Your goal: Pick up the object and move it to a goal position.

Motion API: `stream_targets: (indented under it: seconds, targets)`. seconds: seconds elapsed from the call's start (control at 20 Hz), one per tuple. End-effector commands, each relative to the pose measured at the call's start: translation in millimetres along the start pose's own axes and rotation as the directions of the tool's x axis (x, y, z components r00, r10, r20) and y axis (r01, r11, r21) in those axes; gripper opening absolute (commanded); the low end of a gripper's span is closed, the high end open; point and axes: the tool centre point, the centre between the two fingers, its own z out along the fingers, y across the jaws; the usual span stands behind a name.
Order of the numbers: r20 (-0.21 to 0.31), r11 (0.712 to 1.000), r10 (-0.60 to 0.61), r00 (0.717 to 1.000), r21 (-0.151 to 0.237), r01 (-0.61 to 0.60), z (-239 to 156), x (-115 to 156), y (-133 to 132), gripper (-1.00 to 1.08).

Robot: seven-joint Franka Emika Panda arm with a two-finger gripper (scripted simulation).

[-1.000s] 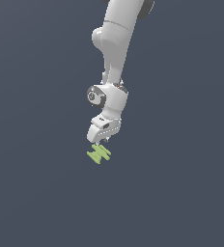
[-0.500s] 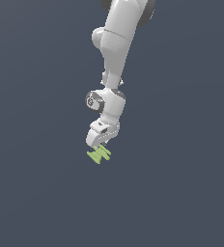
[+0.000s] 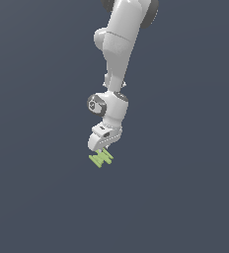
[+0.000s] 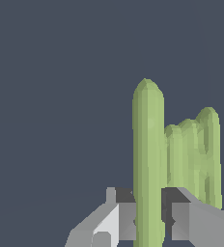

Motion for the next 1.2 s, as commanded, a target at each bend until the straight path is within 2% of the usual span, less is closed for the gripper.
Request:
stream_targets:
  seconds: [0.0,0.6,1.15]
  targets:
    - [0.000,1.000,0.000,1.000,0.000,0.000,0,0,0,-1.00]
    - [0.000,1.000,0.000,1.000,-0.001,0.000,-11,10,8,-1.00]
    - [0.000,1.000,-0.001,1.000,0.001,0.001,-53,53,35,-1.00]
